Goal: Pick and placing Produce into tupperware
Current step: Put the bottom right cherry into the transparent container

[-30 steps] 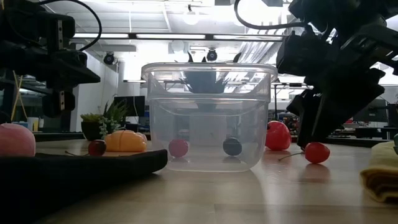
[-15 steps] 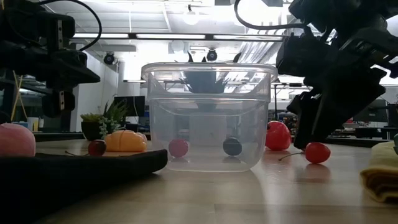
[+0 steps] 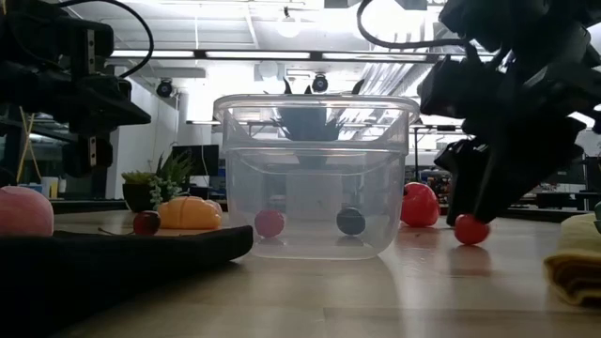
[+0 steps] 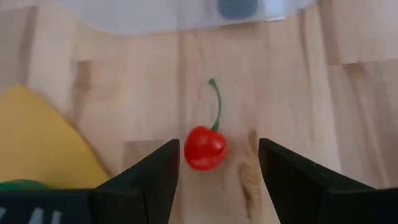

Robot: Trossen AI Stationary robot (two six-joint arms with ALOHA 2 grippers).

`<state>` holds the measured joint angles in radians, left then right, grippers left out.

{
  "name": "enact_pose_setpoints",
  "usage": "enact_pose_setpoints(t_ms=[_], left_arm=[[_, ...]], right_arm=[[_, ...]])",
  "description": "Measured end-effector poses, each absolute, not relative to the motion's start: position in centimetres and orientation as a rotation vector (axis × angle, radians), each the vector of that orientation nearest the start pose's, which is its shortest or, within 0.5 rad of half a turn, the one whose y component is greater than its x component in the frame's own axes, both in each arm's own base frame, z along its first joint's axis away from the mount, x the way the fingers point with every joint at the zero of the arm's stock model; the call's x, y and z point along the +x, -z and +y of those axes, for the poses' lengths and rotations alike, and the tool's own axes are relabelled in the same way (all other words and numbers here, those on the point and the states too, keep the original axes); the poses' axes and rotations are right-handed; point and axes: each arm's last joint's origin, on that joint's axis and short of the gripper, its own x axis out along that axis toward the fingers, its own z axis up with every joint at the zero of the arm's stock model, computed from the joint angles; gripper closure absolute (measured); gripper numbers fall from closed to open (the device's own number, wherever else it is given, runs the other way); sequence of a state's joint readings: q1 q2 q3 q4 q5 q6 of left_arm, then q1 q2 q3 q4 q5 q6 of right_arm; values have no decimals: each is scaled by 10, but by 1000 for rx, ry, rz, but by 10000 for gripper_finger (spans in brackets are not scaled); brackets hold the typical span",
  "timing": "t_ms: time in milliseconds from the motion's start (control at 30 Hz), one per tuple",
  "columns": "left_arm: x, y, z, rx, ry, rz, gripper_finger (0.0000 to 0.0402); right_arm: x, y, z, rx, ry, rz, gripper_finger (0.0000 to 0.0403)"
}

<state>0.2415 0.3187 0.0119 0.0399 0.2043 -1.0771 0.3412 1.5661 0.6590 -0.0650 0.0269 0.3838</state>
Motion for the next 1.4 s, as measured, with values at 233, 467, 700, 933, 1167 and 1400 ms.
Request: enact_pose_setpoints(t_ms=[233, 467, 700, 933, 1167, 1400], left_arm=[[112, -144, 22, -1130, -177, 214, 401], [112, -144, 22, -1131, -177, 214, 401], [112, -144, 22, -1133, -178, 214, 401], [112, -144, 22, -1134, -177, 214, 401], [112, -144, 21, -1143, -166, 218, 401], [112, -144, 21, -1149, -165, 219, 401]], right_arm=[[257, -132, 89, 157, -70, 980, 194], [258, -132, 90, 154, -79, 972, 194], [258, -133, 90, 164, -86, 970, 194], [259, -126, 90, 161, -88, 998, 194], [264, -120, 94, 166, -76, 964, 194], [264, -120, 93, 151, -68, 977, 215]])
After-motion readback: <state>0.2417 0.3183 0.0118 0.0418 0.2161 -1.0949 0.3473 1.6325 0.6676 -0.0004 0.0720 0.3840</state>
